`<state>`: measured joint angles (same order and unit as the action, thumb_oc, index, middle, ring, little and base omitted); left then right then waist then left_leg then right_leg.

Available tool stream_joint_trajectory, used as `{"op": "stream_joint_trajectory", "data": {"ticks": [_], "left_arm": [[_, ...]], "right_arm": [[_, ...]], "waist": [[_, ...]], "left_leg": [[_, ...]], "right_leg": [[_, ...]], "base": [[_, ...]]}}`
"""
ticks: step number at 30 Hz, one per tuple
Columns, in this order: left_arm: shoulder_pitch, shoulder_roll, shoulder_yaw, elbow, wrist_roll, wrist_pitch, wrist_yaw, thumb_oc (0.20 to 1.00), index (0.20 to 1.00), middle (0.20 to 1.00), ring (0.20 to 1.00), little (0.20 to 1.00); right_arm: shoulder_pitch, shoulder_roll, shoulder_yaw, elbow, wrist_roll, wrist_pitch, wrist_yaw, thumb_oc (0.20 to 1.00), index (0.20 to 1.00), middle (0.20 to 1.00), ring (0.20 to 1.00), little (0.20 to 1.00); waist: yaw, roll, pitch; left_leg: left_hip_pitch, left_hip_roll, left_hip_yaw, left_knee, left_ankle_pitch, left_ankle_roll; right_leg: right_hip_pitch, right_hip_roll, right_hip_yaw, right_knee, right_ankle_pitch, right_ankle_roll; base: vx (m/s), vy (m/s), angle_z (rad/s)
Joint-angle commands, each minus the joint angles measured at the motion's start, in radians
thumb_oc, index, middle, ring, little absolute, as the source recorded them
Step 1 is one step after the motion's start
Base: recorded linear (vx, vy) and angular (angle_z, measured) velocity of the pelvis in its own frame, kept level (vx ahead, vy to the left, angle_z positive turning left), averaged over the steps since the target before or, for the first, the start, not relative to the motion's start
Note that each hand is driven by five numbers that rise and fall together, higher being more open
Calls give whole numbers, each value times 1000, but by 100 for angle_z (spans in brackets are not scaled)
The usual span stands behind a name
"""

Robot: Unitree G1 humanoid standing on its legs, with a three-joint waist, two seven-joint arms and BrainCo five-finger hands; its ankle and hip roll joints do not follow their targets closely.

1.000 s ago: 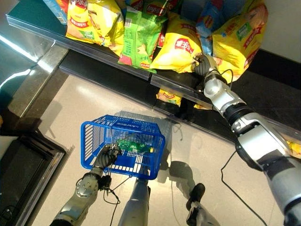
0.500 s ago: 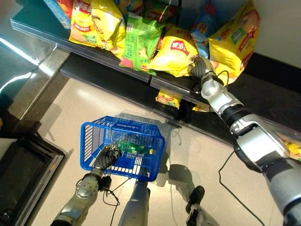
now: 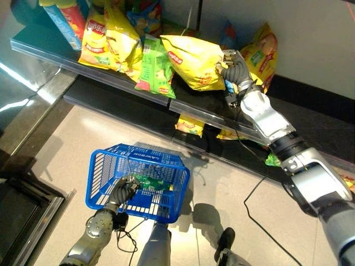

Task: Pick up the snacks into the basket

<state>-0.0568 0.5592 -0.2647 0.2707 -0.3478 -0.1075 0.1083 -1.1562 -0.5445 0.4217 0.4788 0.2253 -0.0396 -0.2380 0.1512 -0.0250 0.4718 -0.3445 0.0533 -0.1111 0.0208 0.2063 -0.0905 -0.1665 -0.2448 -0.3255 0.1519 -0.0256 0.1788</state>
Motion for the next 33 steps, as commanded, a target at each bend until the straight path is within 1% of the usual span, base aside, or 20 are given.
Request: {"op": "stream_joint_trajectory", "data": {"ticks": [1,2,5,9,10,12,13,16,18,19,21,25,26,27,33], "left_arm": [[18,17,71,-70,24,-77,-9,200,200,200,200,200],[24,13,76,-52,29,-71,-10,200,200,200,200,200],[30,3,86,-17,44,-57,-16,200,200,200,200,200],[21,-23,99,34,59,-45,-3,200,200,200,200,200],[22,-23,98,34,60,-45,-2,200,200,200,200,200],[8,-45,117,41,78,-38,7,200,200,200,200,200],[9,-45,115,41,78,-38,7,200,200,200,200,200],[-3,-67,131,34,92,-39,16,200,200,200,200,200],[-11,-78,140,33,97,-44,24,200,200,200,200,200],[-11,-78,139,34,97,-44,24,200,200,200,200,200],[-28,-90,149,45,103,-48,41,200,200,200,200,200],[-50,-103,152,48,113,-53,53,200,200,200,200,200],[-50,-103,152,48,113,-53,53,200,200,200,200,200],[-60,-106,153,53,119,-53,59,200,200,200,200,200],[-92,-112,154,60,131,-58,84,200,200,200,200,200]], "right_arm": [[25,-41,-39,-106,66,-91,18,200,200,200,200,200],[58,-36,-49,-142,109,-101,35,200,200,200,200,200],[105,-45,-49,-216,161,-101,69,200,200,200,200,200],[217,-37,-69,-328,237,-109,113,200,200,200,200,200],[220,-37,-70,-331,237,-108,113,200,200,200,200,200],[389,-35,-104,-445,278,-107,165,200,200,200,200,200],[394,-35,-106,-449,277,-105,165,200,200,200,200,200],[545,-40,-144,-537,272,-103,209,200,200,200,200,200],[617,-29,-158,-572,301,-105,238,200,200,200,200,200],[619,-29,-159,-573,301,-105,238,200,200,200,200,200],[708,-13,-175,-613,329,-106,273,200,200,200,200,200],[798,-10,-168,-661,346,-97,324,200,200,200,200,200],[798,-10,-169,-662,346,-97,324,200,200,200,200,200],[840,-7,-163,-677,351,-90,346,200,200,200,200,200],[934,20,-110,-657,356,-66,400,200,200,200,200,200]], "waist": [[-15,-71,-94],[-26,-80,-105],[-42,-94,-120],[-67,-110,-137],[-66,-110,-138],[-90,-122,-149],[-89,-122,-151],[-109,-126,-152],[-117,-127,-154],[-116,-127,-155],[-130,-132,-154],[-141,-135,-149],[-141,-135,-149],[-145,-136,-145],[-153,-133,-132]], "left_leg": [[60,-2,59,72,-157,1],[70,3,70,76,-161,1],[86,14,87,78,-167,0],[103,24,104,74,-171,0],[104,24,105,74,-171,0],[112,31,120,74,-173,2],[113,31,120,73,-173,2],[116,36,129,82,-179,4],[115,41,135,86,-181,5],[115,41,135,86,-181,5],[116,46,146,91,-183,5],[115,50,152,95,-183,3],[115,50,152,95,-183,3],[116,51,153,96,-183,2],[112,54,154,95,-181,0]], "right_leg": [[-4,-28,42,-14,44,14],[3,-22,51,-23,47,15],[11,-13,66,-38,52,15],[17,-5,82,-47,55,13],[17,-5,82,-48,55,13],[18,1,95,-57,59,13],[18,1,96,-57,59,13],[18,4,102,-58,61,14],[12,6,108,-58,62,13],[12,6,108,-58,62,13],[5,8,122,-60,66,14],[-1,12,130,-58,66,13],[-2,12,131,-58,66,13],[-4,13,133,-55,65,12],[-12,13,135,-48,61,9]], "base": [[4,10,-30],[4,6,-29],[8,2,-28],[6,-3,-19],[-4,3,-16],[-2,9,-14],[10,0,-10],[0,4,-17],[-6,-1,-10],[-2,3,-5],[-1,5,-14],[1,-2,-15],[-5,-7,-5],[-3,-6,-10],[-4,-4,-5]]}}
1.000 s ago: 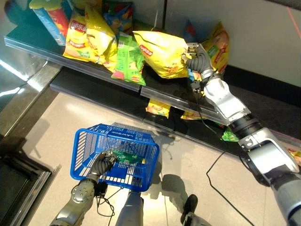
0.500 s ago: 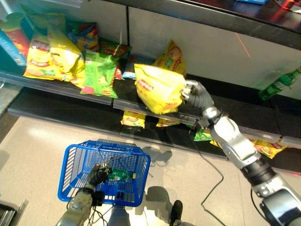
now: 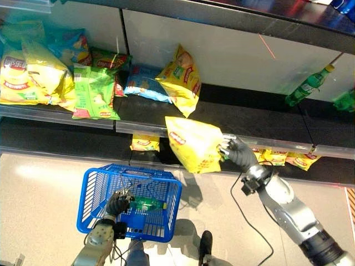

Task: Pick up the snacks into the basket

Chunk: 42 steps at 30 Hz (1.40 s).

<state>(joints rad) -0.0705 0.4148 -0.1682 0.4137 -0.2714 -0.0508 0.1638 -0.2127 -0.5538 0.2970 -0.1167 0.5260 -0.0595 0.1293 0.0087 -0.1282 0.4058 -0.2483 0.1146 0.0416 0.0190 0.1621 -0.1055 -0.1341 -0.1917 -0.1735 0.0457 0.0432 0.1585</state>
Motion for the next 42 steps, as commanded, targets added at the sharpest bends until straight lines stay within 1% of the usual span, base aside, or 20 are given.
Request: {"op": "stream_joint_trajectory", "data": {"ticks": [1,5,8,12,20,22,25,27,30,31,32,33,34,35,36,37,38,41,42], "left_arm": [[-83,32,57,-91,51,-117,31,200,200,200,200,200],[-114,35,51,-95,46,-124,42,200,200,200,200,200],[-170,27,31,-85,36,-134,60,200,200,200,200,200],[-243,20,-3,-66,27,-142,86,200,200,200,200,200],[-371,5,-58,-42,43,-146,128,200,200,200,200,200],[-376,6,-63,-37,47,-146,130,200,200,200,200,200],[-416,7,-91,-15,67,-140,142,200,200,200,200,200],[-425,6,-97,-22,67,-141,141,200,200,200,200,200],[-429,-3,-112,-53,62,-145,138,200,200,200,200,200],[-429,-2,-112,-54,62,-145,138,200,200,200,200,200],[-431,-6,-118,-70,57,-148,135,200,200,200,200,200],[-430,-11,-130,-97,47,-151,130,200,200,200,200,200],[-429,-15,-136,-110,41,-153,127,200,200,200,200,200],[-430,-14,-136,-111,41,-153,127,200,200,200,200,200],[-424,-17,-148,-139,33,-156,118,200,200,200,200,200],[-417,-18,-170,-207,7,-164,104,200,200,200,200,200],[-417,-18,-169,-208,7,-164,103,200,200,200,200,200],[-405,-16,-188,-297,-36,-176,82,200,200,200,200,200],[-395,-17,-197,-346,-51,-178,71,200,200,200,200,200]], "right_arm": [[8,43,34,-32,55,-40,39,200,200,200,200,200],[27,72,78,43,22,-24,47,200,200,200,200,200],[23,105,126,130,-74,-19,41,200,200,200,200,200],[2,151,192,184,-94,-20,48,200,200,200,200,200],[-64,197,279,215,-121,-33,46,200,200,200,200,200],[-64,198,283,208,-116,-34,49,200,200,200,200,200],[-90,197,324,200,-114,-35,61,200,200,200,200,200],[-97,204,336,222,-117,-33,61,200,200,200,200,200],[-116,243,353,310,-126,-26,40,200,200,200,200,200],[-117,244,353,312,-127,-28,40,200,200,200,200,200],[-130,262,358,350,-134,-26,30,200,200,200,200,200],[-153,305,367,439,-139,-22,12,200,200,200,200,200],[-171,321,370,483,-158,-20,-2,200,200,200,200,200],[-172,322,371,485,-158,-21,-2,200,200,200,200,200],[-201,344,379,535,-200,-18,-19,200,200,200,200,200],[-271,394,379,662,-255,-10,-73,200,200,200,200,200],[-272,396,378,664,-256,-11,-73,200,200,200,200,200],[-343,433,361,766,-276,-4,-120,200,200,200,200,200],[-378,441,350,811,-307,-4,-141,200,200,200,200,200]], "waist": [[-10,-29,-61],[-10,-26,-48],[-9,-20,-27],[-7,-17,-10],[-4,-17,14],[-5,-18,13],[-4,-26,10],[-3,-25,10],[3,-20,14],[3,-20,14],[5,-17,16],[12,-9,21],[16,-3,23],[16,-4,23],[23,5,26],[41,29,35],[41,29,36],[63,61,51],[71,78,59]], "left_leg": [[14,-6,0,97,-134,13],[10,-5,-2,93,-129,11],[-2,-3,-11,91,-120,6],[-12,2,-18,85,-110,4],[-26,5,-33,74,-94,-1],[-26,5,-34,73,-93,-1],[-28,8,-38,71,-95,-2],[-31,8,-41,74,-95,-3],[-36,6,-46,74,-93,-3],[-36,6,-46,74,-93,-3],[-37,5,-47,73,-92,-3],[-39,5,-51,71,-90,-3],[-41,3,-53,70,-88,-3],[-41,4,-53,70,-88,-3],[-45,2,-57,69,-87,-2],[-54,-4,-65,67,-82,-1],[-55,-4,-65,67,-82,-1],[-67,-15,-73,67,-76,-1],[-74,-20,-76,67,-72,0]], "right_leg": [[-48,-40,-18,61,-10,28],[-56,-40,-22,69,-11,27],[-66,-40,-30,79,-15,27],[-86,-42,-34,103,-23,25],[-103,-43,-50,131,-37,21],[-104,-42,-50,132,-37,21],[-105,-39,-48,130,-38,20],[-107,-40,-52,132,-39,20],[-109,-42,-55,133,-38,18],[-109,-42,-55,133,-38,18],[-111,-42,-55,133,-37,17],[-113,-43,-57,134,-36,17],[-115,-44,-57,134,-35,17],[-115,-44,-57,134,-35,17],[-117,-46,-60,135,-35,16],[-122,-51,-64,135,-33,15],[-122,-51,-64,135,-33,15],[-129,-58,-74,141,-33,15],[-135,-63,-78,146,-32,15]], "base": [[0,0,0],[0,0,0],[-6,-11,0],[0,0,0],[-4,-23,6],[0,0,0],[0,0,0],[0,0,0],[-17,-9,5],[-20,3,10],[-29,3,9],[-37,6,7],[0,0,0],[0,0,0],[-41,5,1],[-41,5,2],[-42,9,3],[-34,13,11],[-27,23,8]]}}
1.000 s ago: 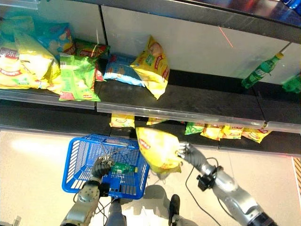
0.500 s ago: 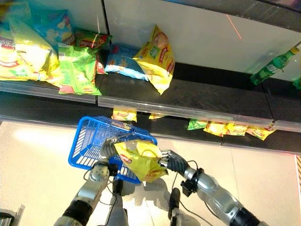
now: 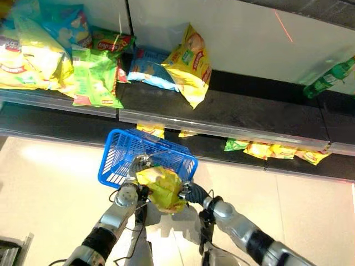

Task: Pick up the snacks into the basket

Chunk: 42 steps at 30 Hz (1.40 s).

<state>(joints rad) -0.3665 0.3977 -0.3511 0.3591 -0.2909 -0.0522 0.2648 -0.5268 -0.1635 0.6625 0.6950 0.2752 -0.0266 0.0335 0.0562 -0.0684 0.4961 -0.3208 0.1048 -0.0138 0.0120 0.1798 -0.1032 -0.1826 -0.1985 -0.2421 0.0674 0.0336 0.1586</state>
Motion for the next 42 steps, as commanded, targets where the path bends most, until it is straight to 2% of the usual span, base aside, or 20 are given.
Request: {"op": "stream_joint_trajectory", "data": {"ticks": [1,5,8,10,22,28,29,30,32,33,42], "left_arm": [[-99,0,-14,-292,-31,-176,-30,200,200,200,200,200],[-78,14,-21,-371,-69,-185,-62,200,200,200,200,200],[-74,15,-25,-402,-83,-186,-74,200,200,200,200,200],[-66,24,-27,-441,-101,-186,-86,200,200,200,200,200],[-37,50,-41,-421,-108,-187,-97,200,200,200,200,200],[-7,75,-41,-452,-135,-188,-110,200,200,200,200,200],[-6,77,-40,-456,-137,-188,-112,200,200,200,200,200],[-7,77,-40,-456,-137,-188,-113,200,200,200,200,200],[-8,78,-43,-456,-140,-188,-114,200,200,200,200,200],[-6,80,-46,-460,-146,-187,-117,200,200,200,200,200],[-9,75,-50,-459,-141,-184,-115,200,200,200,200,200]], "right_arm": [[-65,51,-16,1,-56,-38,-46,200,200,200,200,200],[-130,26,-42,57,-127,-30,-80,200,200,200,200,200],[-149,11,-62,79,-141,-32,-92,200,200,200,200,200],[-182,-24,-92,85,-164,-32,-114,200,200,200,200,200],[-312,-101,-193,137,-147,-52,-198,200,200,200,200,200],[-403,-130,-218,242,-155,-49,-243,200,200,200,200,200],[-412,-134,-215,253,-157,-46,-246,294,294,294,294,294],[-413,-134,-215,254,-157,-47,-245,319,319,319,319,319],[-430,-132,-212,275,-161,-41,-244,812,812,812,812,812],[-444,-130,-204,294,-177,-39,-249,1000,1000,1000,1000,1000],[-421,-107,-196,298,-185,-37,-244,1000,1000,1000,1000,1000]], "waist": [[23,18,-31],[40,50,-20],[45,61,-13],[51,74,-7],[60,96,-1],[69,105,10],[70,107,10],[70,107,10],[70,107,11],[72,108,10],[68,105,8]], "left_leg": [[-2,-10,-21,74,-90,-2],[-13,-23,-27,73,-86,2],[-20,-27,-29,73,-84,2],[-26,-34,-32,72,-82,4],[-42,-48,-30,99,-96,12],[-49,-50,-27,113,-100,15],[-49,-50,-29,113,-99,15],[-49,-50,-29,113,-99,14],[-52,-50,-29,115,-99,15],[-54,-51,-30,116,-100,15],[-56,-55,-27,123,-106,19]], "right_leg": [[-86,-56,-9,124,-22,15],[-98,-66,-15,133,-20,17],[-103,-71,-16,137,-19,19],[-110,-76,-18,139,-19,20],[-127,-88,-12,163,-25,16],[-133,-85,-6,168,-27,14],[-134,-84,-6,170,-28,13],[-134,-84,-6,170,-28,13],[-137,-84,-7,173,-29,12],[-137,-85,-7,171,-29,13],[-142,-84,-2,175,-30,12]], "base": [[-22,20,14],[-12,17,12],[-12,10,8],[-10,10,11],[1,8,4],[1,2,-1],[0,0,0],[0,0,0],[0,0,0],[0,0,0],[0,0,0]]}}
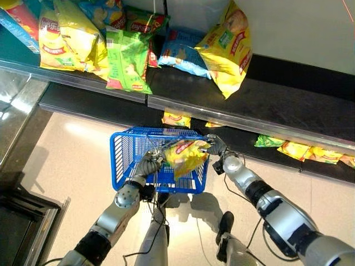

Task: Pick up the snacks into the basket

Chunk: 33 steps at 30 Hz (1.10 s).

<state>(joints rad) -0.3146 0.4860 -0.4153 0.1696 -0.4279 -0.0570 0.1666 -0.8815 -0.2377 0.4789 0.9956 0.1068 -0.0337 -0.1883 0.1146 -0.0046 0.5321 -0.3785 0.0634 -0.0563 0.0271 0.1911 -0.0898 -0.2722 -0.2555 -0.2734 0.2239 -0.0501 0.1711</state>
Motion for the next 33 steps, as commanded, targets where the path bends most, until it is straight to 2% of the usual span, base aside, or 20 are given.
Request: {"op": "stream_joint_trajectory", "data": {"ticks": [1,8,13,19,22,25,26,27,28,29,31,33], "left_arm": [[-61,-13,14,-269,-4,-179,-17,200,200,200,200,200],[-60,-19,18,-260,5,-178,-14,200,200,200,200,200],[-52,-21,33,-252,20,-176,-17,200,200,200,200,200],[-9,-31,79,-183,65,-161,-14,200,200,200,200,200],[37,-26,111,-134,75,-158,-30,200,200,200,200,200],[106,-20,164,-59,80,-164,-69,200,200,200,200,200],[153,-24,203,-18,88,-166,-87,200,200,200,200,200],[155,-24,203,-18,88,-167,-87,200,200,200,200,200],[193,-31,236,44,79,-167,-100,200,200,200,200,200],[194,-31,235,44,79,-167,-100,200,200,200,200,200],[220,-55,258,190,100,-171,-122,200,200,200,200,200],[240,-69,272,294,142,-167,-119,200,200,200,200,200]], "right_arm": [[-66,-33,-12,-3,-17,-30,-23,1000,1000,1000,1000,1000],[-34,-25,19,-52,-50,-27,3,1000,1000,1000,1000,1000],[25,-31,17,-166,-27,-39,17,1000,1000,1000,1000,1000],[290,-73,-56,-523,63,-86,63,1000,1000,1000,1000,1000],[449,-113,-105,-619,88,-108,108,1000,1000,1000,1000,1000],[595,-163,-169,-669,83,-129,147,1000,1000,1000,1000,1000],[676,-155,-209,-669,133,-137,177,1000,1000,1000,1000,1000],[678,-155,-209,-671,133,-136,177,1000,1000,1000,1000,1000],[741,-155,-243,-661,144,-149,182,1000,1000,1000,1000,1000],[743,-155,-244,-662,144,-149,182,1000,1000,1000,1000,1000],[800,-158,-276,-615,149,-161,185,1000,1000,1000,1000,1000],[835,-163,-303,-571,131,-162,181,1000,1000,1000,1000,1000]], "waist": [[9,42,-28],[0,32,-27],[-12,24,-28],[-53,-1,-53],[-73,-13,-74],[-94,-28,-97],[-103,-35,-122],[-102,-34,-121],[-109,-40,-140],[-109,-39,-140],[-112,-52,-166],[-124,-52,-201]], "left_leg": [[1,-14,15,108,-117,5],[0,-13,17,112,-120,7],[2,-11,21,112,-120,6],[27,-1,29,113,-129,6],[61,17,38,118,-138,6],[119,52,45,122,-146,-5],[151,78,53,112,-132,-11],[155,79,55,110,-132,-11],[182,105,54,97,-109,-19],[185,106,55,95,-109,-20],[201,110,29,107,-92,-30],[206,102,30,107,-85,-30]], "right_leg": [[-53,-27,30,18,54,0],[-58,-25,38,13,58,-1],[-57,-23,44,11,58,-1],[-41,-13,58,20,45,0],[-21,1,69,45,21,-6],[25,34,76,60,-16,-17],[45,63,83,61,-29,-26],[47,64,85,61,-30,-27],[69,99,90,57,-40,-41],[71,101,91,56,-40,-42],[124,143,116,-31,-28,-52],[162,163,117,-94,-10,-59]], "base": [[0,0,0],[0,0,0],[0,0,0],[12,-3,0],[20,-35,-9],[56,-139,-26],[44,-141,-22],[23,-211,-37],[-6,-139,-38],[-7,-225,-51],[-3,-219,-41],[2,-181,-30]]}}
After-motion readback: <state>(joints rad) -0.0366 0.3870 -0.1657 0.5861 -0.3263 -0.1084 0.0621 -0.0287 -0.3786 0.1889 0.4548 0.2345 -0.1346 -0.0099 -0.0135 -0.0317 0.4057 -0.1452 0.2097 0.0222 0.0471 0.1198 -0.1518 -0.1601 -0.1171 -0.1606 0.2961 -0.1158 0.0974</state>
